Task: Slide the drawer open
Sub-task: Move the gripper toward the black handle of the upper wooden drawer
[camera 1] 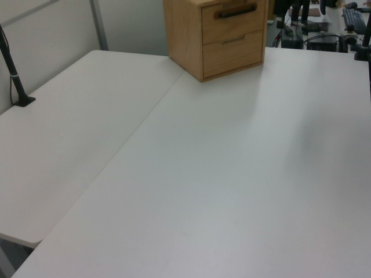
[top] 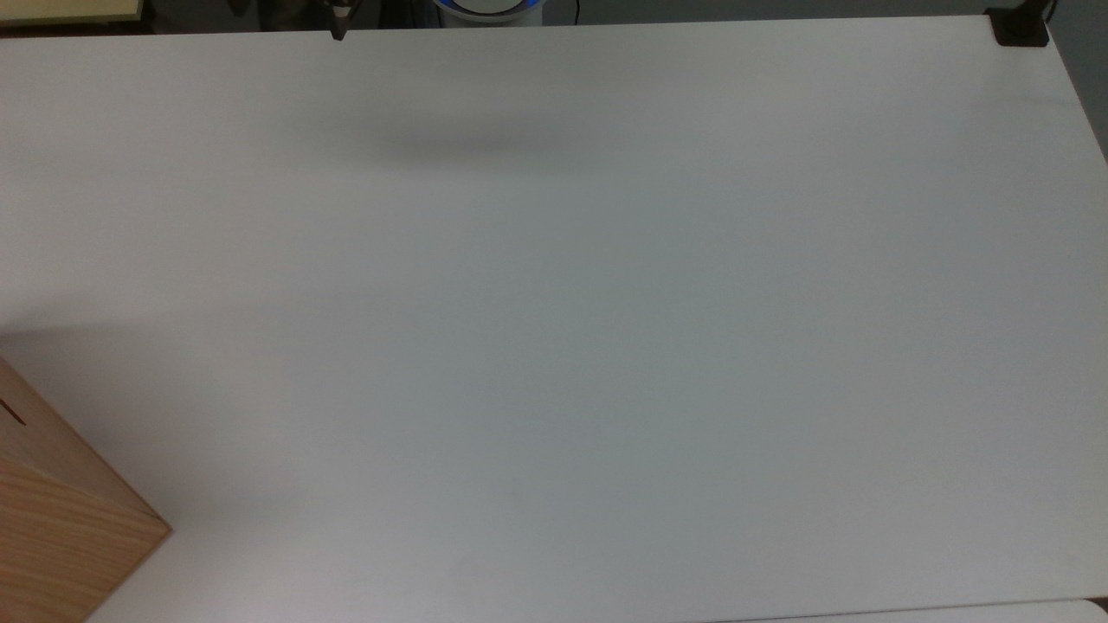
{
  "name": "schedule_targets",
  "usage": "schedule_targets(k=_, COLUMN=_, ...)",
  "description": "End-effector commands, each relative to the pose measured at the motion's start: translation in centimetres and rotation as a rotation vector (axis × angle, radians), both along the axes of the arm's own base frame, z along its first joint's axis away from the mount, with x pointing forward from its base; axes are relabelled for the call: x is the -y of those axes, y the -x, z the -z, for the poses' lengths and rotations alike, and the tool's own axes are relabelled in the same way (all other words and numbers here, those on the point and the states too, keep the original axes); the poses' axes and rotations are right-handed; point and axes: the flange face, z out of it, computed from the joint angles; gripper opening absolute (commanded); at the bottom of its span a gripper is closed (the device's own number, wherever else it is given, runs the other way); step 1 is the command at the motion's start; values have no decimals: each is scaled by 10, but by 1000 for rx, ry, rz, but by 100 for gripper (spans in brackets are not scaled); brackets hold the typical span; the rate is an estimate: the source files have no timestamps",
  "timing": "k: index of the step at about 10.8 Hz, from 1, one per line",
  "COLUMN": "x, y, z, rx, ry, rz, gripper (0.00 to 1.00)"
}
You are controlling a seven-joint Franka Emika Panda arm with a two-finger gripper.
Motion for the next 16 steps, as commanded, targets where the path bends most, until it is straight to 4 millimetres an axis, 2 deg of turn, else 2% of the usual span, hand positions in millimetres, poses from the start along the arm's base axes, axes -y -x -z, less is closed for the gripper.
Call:
schedule_targets(k=1, x=-28, y=-6, z=7, rx=-11, ry=8, rz=-183, gripper=100)
schedule_targets(k=7, x=-27, y=-6, z=15, rx=-23, ry=5, rz=-186, gripper=100)
schedule_targets(k=9, x=-21, y=-13, z=13, rx=13, ry=65, rz=-276, gripper=100)
schedule_targets(k=10, x=-16, y=-20, z=11, rx=56, ry=109, rz=-378, gripper=100)
schedule_targets(k=12, x=6, y=-45, z=23, rx=114, ry=231, rz=-611, gripper=100)
schedule_targets(k=16, x=51, y=-106, z=69, rx=271, ry=502, rz=-750, gripper=100)
